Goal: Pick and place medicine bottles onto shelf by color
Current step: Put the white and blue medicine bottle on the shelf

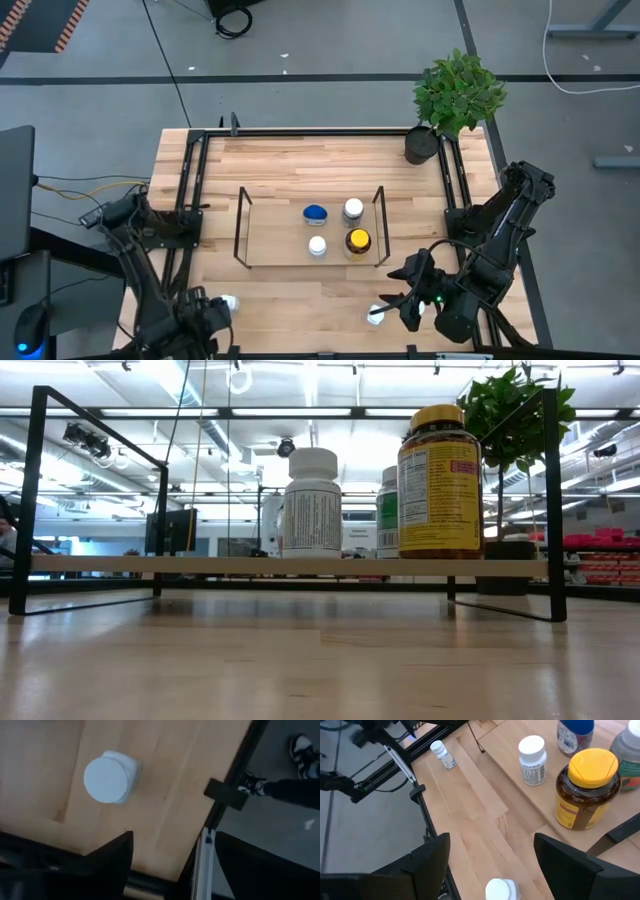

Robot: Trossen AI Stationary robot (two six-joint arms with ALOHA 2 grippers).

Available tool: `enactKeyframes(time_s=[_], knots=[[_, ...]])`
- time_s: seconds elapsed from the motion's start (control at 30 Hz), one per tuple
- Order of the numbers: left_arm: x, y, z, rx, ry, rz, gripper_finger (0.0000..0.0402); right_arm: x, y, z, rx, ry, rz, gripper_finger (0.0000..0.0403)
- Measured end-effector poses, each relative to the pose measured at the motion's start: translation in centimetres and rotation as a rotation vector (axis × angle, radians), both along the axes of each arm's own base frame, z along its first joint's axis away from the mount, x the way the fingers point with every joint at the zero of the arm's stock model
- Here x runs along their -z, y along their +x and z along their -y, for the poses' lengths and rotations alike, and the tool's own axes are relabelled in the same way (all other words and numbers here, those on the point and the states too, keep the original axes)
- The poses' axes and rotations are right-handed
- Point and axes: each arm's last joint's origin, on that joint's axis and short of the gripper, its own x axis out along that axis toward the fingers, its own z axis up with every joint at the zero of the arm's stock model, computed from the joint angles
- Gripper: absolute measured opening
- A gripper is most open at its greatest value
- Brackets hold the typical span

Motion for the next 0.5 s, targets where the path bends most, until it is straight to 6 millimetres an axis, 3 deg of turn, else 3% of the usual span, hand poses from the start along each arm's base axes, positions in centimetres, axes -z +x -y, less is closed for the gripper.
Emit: enactKeyframes(time_s=[0.33, 0.5], knots=[[0.3, -2.3, -5.4, -0.076, 0.015, 0.017, 0.0269, -0.1, 0.1, -0.2, 0.013, 0.056, 0.017, 0.0293], [0.3, -2.4, -7.3, -0.175, -0.040, 0.100, 0.0246, -0.2, 0.2, -0.2, 0.031, 0.076, 0.022, 0.0293]])
